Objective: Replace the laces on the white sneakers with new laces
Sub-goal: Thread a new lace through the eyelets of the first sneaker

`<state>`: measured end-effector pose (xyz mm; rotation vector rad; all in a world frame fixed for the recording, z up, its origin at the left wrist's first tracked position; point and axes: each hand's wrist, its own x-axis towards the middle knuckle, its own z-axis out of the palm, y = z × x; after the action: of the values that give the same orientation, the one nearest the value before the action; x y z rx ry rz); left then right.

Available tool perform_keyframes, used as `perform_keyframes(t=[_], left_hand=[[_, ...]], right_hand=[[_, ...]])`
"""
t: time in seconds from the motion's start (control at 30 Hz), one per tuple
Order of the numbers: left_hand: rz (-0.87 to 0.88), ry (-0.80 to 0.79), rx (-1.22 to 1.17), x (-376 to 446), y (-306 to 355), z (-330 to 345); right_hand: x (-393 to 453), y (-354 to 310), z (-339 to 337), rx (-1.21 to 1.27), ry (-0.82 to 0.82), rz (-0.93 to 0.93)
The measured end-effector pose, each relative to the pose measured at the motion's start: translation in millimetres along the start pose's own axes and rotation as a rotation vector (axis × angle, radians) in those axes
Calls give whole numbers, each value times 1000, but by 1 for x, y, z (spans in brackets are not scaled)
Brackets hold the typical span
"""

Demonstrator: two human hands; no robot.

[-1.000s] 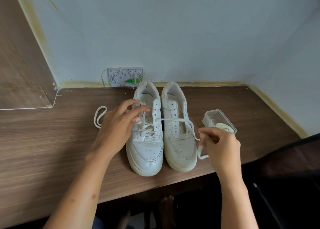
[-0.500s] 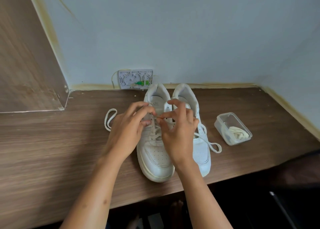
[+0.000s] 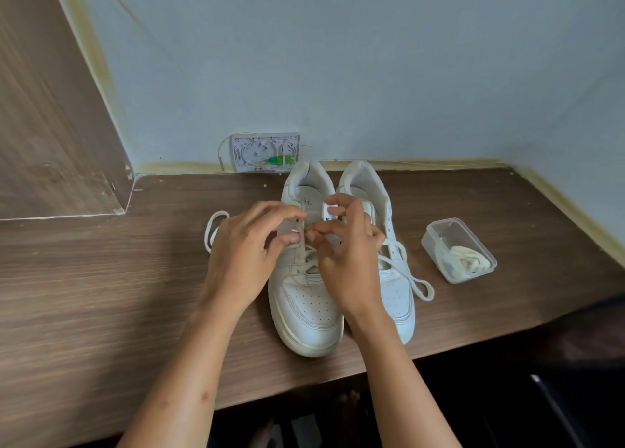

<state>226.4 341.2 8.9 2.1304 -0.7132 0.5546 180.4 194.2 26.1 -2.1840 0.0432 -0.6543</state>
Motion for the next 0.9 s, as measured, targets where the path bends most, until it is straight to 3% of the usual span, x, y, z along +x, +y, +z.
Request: perform_keyframes(t=[0.17,0.27,0.4,0.5,0.57,0.73,0.8,0.9], left_hand=[[-14,72,144,0,4,3],[-72,108,292,-1,8,4],[-514,424,290,-2,-10,-16],[-777,429,269,-6,-27,-33],[-705,318,233,-6,-26,-33],[-170,24,270,0,-1,-10],[-105,28,330,1,5,-2],[-225,265,373,1,2,-7]], right_hand=[[-26,-11,-22,-88,17,58],[-49,-6,-30,-322,59,160],[-64,-2,-32,-408,35,304],[-61,-3,-36,-429,-12,364],[-58,-3,-39,-429,-50,403],[-55,-6,-42,-423,-116,476],[-54,-6,-43,-422,-137,490],[-53,-6,-43,-410,-154,500]])
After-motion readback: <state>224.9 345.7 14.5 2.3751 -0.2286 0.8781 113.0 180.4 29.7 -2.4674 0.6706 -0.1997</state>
